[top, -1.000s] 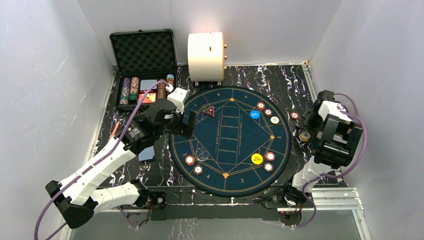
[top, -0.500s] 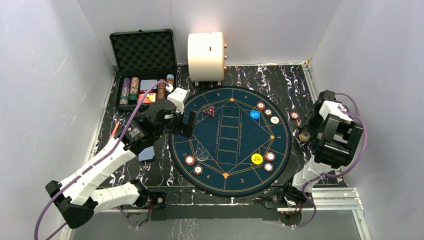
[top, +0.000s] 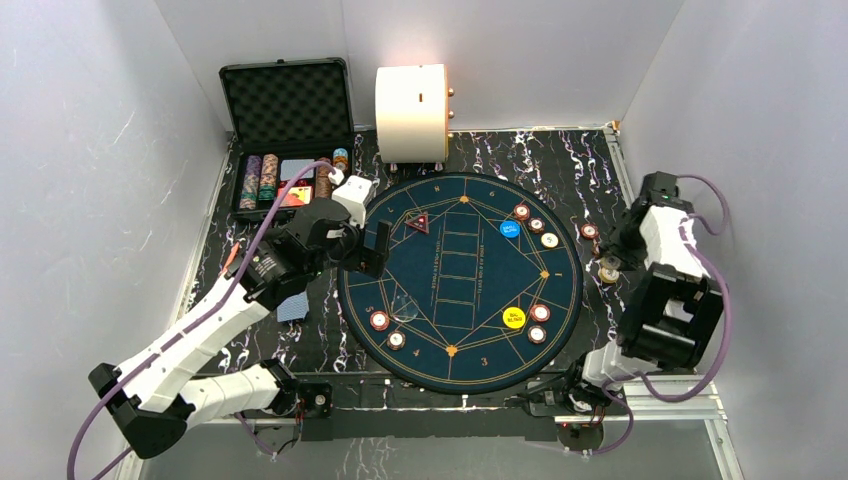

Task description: Distribute texas hold em gaming equipment

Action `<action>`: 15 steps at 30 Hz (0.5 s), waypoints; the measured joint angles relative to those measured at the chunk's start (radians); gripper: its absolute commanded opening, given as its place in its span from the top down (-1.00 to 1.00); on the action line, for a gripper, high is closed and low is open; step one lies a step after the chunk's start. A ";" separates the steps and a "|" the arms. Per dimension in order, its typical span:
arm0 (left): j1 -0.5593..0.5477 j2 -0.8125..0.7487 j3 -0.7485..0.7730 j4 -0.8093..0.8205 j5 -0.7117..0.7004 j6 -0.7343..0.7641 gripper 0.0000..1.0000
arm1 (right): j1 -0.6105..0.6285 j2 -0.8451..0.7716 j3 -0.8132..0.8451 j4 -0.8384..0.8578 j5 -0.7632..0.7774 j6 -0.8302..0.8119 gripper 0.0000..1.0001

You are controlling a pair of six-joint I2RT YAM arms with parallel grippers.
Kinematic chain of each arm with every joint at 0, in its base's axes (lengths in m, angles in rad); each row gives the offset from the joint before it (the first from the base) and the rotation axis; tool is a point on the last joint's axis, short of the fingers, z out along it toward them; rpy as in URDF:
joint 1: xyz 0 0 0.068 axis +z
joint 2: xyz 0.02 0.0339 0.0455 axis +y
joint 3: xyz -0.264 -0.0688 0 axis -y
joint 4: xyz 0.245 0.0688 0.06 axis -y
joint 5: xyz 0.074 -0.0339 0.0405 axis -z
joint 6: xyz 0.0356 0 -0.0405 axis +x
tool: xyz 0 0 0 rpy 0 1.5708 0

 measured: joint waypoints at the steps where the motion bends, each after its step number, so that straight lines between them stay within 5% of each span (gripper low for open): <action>1: 0.000 -0.003 0.003 -0.008 0.002 -0.005 -0.97 | 0.025 -0.021 -0.004 -0.010 0.006 0.016 0.46; 15: 0.001 -0.068 0.044 -0.064 0.028 -0.085 -0.97 | 0.756 -0.299 -0.220 -0.153 -0.013 0.313 0.47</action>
